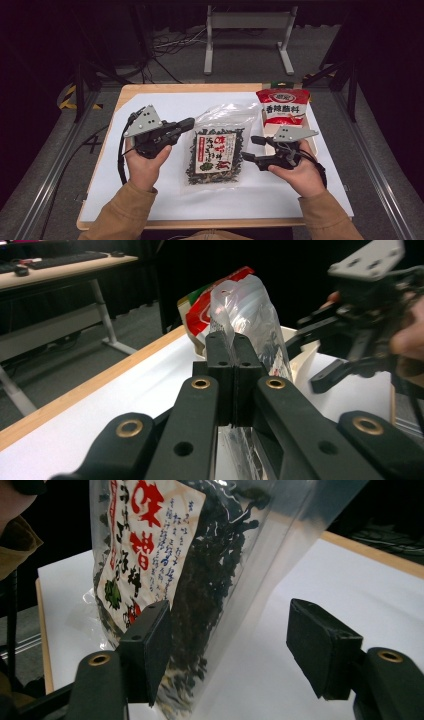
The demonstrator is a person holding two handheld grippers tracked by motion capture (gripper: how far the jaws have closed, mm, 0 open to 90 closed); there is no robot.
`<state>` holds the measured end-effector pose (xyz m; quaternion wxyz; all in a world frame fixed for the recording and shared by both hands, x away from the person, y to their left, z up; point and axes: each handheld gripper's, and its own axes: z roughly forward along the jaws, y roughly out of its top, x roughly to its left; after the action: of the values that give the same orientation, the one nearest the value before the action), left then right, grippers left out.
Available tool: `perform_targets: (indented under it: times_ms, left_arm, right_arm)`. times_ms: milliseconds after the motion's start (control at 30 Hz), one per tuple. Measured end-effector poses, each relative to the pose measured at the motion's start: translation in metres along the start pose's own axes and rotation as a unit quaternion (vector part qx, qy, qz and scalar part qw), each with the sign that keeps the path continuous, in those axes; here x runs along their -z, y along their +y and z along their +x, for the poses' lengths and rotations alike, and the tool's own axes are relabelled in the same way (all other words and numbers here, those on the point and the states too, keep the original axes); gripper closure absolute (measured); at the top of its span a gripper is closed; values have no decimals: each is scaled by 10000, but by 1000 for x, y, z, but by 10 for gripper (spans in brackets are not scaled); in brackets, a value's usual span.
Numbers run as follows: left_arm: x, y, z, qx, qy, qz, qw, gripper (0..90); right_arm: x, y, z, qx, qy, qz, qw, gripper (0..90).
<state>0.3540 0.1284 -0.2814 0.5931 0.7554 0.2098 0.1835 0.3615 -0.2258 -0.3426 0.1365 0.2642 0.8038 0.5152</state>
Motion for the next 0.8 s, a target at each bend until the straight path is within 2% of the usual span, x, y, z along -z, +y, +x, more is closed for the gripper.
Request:
perform_targets:
  times_ms: [167, 367, 467, 567, 667, 733, 800]
  left_arm:
    - [3, 1, -3, -20, -65, -58, 10000, 897]
    - [7, 4, -6, -34, -173, -85, 9998, 896]
    - [9, 4, -6, -19, -160, -150, 9998, 895]
    - [12, 3, -5, 29, -148, -207, 9997, 895]
    - [15, 2, 0, 130, -145, -304, 9993, 894]
    - [16, 1, 3, 214, -182, -354, 9990, 894]
    - [17, 0, 3, 208, -190, -366, 9989, 893]
  right_arm:
    - [-14, 2, -1, -147, 384, -83, 9991, 338]
    - [-23, 9, 4, -39, 642, -112, 9979, 350]
    - [-25, 11, 4, 108, 841, -35, 9964, 468]
    - [-22, 14, 5, 164, 1102, 27, 9938, 655]
    - [-18, 17, 8, 189, 1275, 1, 9917, 738]
    - [-15, 19, 10, 213, 1409, -46, 9898, 757]
    - [-14, 20, 11, 235, 1448, -44, 9892, 762]
